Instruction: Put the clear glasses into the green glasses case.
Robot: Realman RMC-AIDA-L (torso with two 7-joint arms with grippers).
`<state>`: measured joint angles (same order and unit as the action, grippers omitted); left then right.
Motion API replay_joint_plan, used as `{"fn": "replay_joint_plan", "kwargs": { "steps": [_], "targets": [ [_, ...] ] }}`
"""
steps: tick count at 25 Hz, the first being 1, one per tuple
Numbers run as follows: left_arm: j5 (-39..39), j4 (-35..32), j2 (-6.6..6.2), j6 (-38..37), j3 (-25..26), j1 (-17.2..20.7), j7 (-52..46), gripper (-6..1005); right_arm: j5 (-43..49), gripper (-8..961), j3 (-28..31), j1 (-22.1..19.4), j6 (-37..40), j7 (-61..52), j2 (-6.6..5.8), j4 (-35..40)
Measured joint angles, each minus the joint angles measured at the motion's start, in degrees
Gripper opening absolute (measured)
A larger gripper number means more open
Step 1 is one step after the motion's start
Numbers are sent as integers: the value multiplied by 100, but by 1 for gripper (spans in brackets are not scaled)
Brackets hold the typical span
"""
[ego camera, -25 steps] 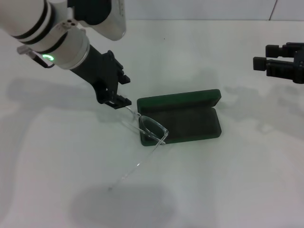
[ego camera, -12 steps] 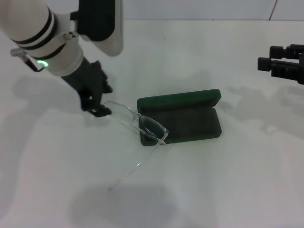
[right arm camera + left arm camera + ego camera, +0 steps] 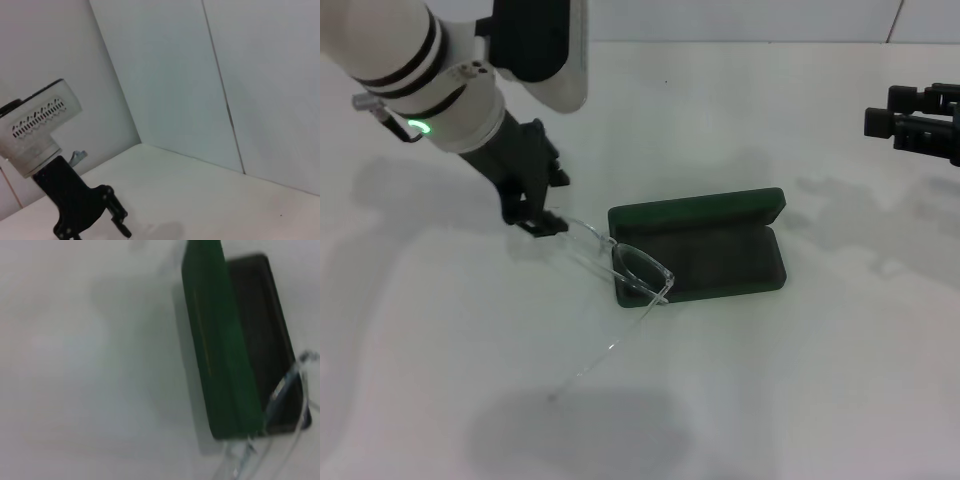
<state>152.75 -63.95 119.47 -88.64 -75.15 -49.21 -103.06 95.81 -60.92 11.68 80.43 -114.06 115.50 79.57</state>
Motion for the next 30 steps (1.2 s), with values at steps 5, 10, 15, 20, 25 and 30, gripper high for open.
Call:
{"fn": "replay_joint_plan", "kwargs": {
  "steps": [5,10,15,20,25,30],
  "targets": [
    [-103,128,5,194,-29,-37,58,550,-1,496,7,21,-4,48,-2,-70],
    [-114,438,12,277,-32,-166,69,549,-109,495,178,32,47,202,-2,-328],
    [-133,566,26,356,-37,-195,69,548,-234,495,303,79,116,339,-6,-539],
    [-234,769,37,485,-43,-258,91,548,-238,494,317,108,132,391,-10,-598],
    [-298,962,40,647,-49,-288,170,547,-239,493,329,110,141,413,-11,-639],
    [-306,1190,41,778,-52,-320,219,547,-239,493,370,110,174,446,-11,-698]
  ]
}}
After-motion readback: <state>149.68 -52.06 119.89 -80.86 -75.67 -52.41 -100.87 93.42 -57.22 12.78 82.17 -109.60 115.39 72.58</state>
